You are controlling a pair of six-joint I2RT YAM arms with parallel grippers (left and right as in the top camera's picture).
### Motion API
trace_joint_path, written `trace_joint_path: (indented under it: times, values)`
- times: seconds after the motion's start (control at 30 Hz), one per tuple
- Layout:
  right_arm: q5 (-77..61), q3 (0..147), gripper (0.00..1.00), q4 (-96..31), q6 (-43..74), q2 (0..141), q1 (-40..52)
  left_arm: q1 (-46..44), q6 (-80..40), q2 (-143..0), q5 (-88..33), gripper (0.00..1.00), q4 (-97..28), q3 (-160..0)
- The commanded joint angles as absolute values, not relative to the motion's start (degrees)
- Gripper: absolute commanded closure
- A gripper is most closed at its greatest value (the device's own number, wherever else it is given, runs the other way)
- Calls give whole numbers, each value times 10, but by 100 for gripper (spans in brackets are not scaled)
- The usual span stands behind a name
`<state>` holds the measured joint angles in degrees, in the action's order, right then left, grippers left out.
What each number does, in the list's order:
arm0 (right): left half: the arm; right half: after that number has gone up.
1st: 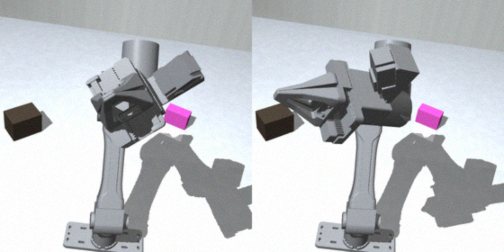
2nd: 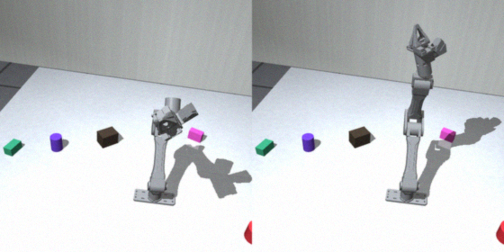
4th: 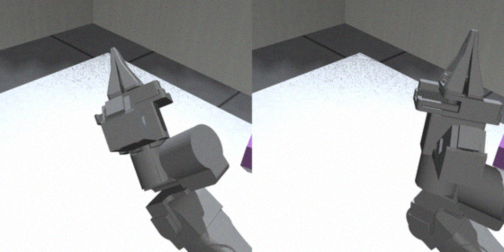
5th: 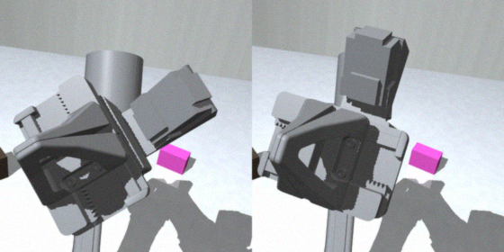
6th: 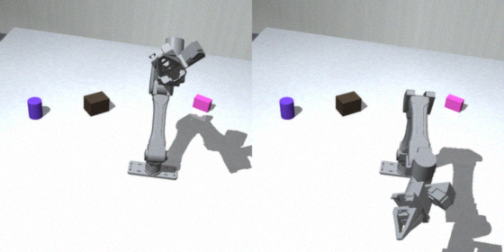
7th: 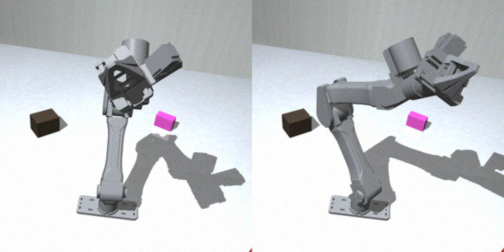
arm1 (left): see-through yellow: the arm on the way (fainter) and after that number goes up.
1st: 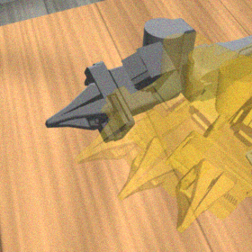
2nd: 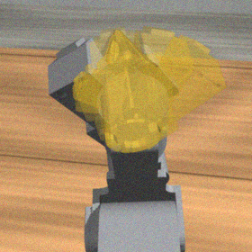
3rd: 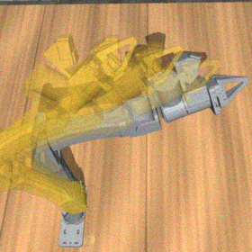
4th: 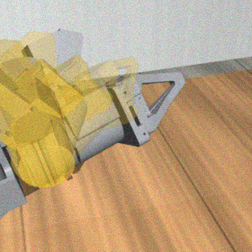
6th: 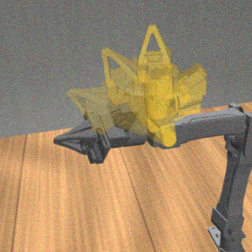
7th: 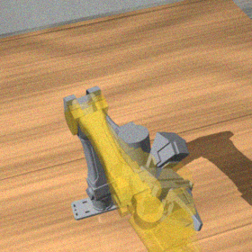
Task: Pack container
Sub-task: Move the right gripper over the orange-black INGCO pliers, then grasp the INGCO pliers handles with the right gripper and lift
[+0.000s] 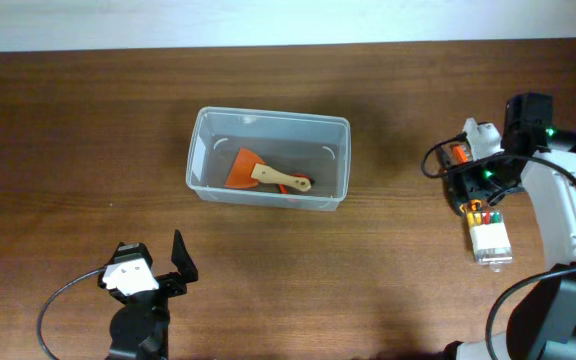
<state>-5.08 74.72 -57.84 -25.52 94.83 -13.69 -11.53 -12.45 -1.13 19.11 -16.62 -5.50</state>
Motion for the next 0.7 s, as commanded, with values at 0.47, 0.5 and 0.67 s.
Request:
trace_joint_path:
  times: [0.47,0.5,0.67]
  values:
    - [-22,718,31,-526,-345,1036,-101,-117,-119,-8,193,1,-167,-53]
    - [-13,718,31,-520,-331,1043,-101,-117,-119,-8,193,1,-167,-53]
    - [1,718,31,-502,-279,1058,-102,-117,-119,-8,193,1,-167,-53]
